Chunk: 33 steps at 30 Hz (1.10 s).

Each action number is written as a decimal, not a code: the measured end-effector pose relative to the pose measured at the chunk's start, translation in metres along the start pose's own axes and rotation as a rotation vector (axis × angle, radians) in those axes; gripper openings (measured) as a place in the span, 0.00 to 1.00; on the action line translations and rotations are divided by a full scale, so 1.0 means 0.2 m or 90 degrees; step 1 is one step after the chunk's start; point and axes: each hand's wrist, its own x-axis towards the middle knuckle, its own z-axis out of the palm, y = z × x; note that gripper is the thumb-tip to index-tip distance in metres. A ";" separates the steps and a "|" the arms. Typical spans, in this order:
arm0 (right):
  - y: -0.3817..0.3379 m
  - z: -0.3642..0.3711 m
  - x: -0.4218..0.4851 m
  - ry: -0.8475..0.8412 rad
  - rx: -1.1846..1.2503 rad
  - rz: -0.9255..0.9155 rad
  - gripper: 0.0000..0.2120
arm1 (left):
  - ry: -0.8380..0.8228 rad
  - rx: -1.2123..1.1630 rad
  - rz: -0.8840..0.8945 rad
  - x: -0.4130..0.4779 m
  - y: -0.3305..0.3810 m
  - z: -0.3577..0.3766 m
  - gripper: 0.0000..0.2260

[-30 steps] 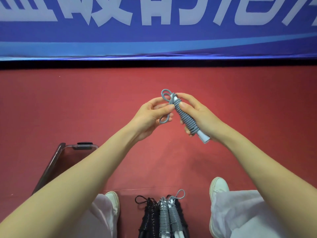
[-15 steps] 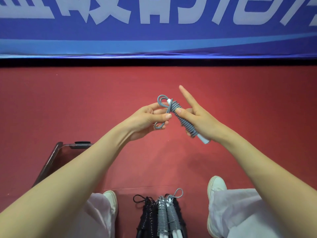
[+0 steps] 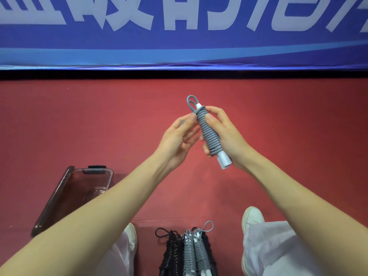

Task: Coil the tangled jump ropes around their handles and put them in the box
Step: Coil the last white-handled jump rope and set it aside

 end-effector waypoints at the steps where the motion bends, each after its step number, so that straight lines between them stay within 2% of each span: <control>1: 0.00 0.02 0.00 0.008 0.017 0.002 0.07 | 0.004 -0.023 0.012 0.00 -0.01 0.01 0.02; 4: 0.05 0.07 0.03 0.066 -0.018 -0.020 0.05 | -0.004 -0.042 0.026 -0.02 -0.02 0.02 0.04; 8: 0.11 0.03 0.05 0.144 -0.223 -0.065 0.05 | 0.007 -0.010 0.051 -0.02 -0.02 -0.01 0.08; 13: 0.06 -0.03 0.05 0.163 -0.293 -0.132 0.08 | 0.020 0.064 0.058 -0.03 0.00 -0.01 0.13; 17: 0.06 -0.04 0.03 0.149 -0.315 -0.192 0.03 | 0.011 0.081 0.047 -0.03 -0.01 0.01 0.06; 19: 0.08 -0.03 0.03 0.191 -0.329 -0.200 0.05 | 0.018 0.062 0.032 -0.03 -0.01 0.01 0.04; 21: 0.09 -0.01 0.04 0.248 -0.330 -0.220 0.06 | 0.019 0.067 0.030 -0.02 0.01 0.01 0.07; 25: 0.08 -0.02 0.05 0.333 -0.413 -0.356 0.03 | -0.002 0.086 0.017 -0.03 0.01 0.00 0.12; 27: 0.08 -0.02 0.05 0.306 -0.464 -0.396 0.02 | -0.010 0.073 0.015 -0.03 0.00 0.00 0.11; 33: 0.07 -0.01 0.06 0.222 -0.449 -0.397 0.08 | 0.008 0.076 -0.020 -0.03 0.03 -0.01 0.07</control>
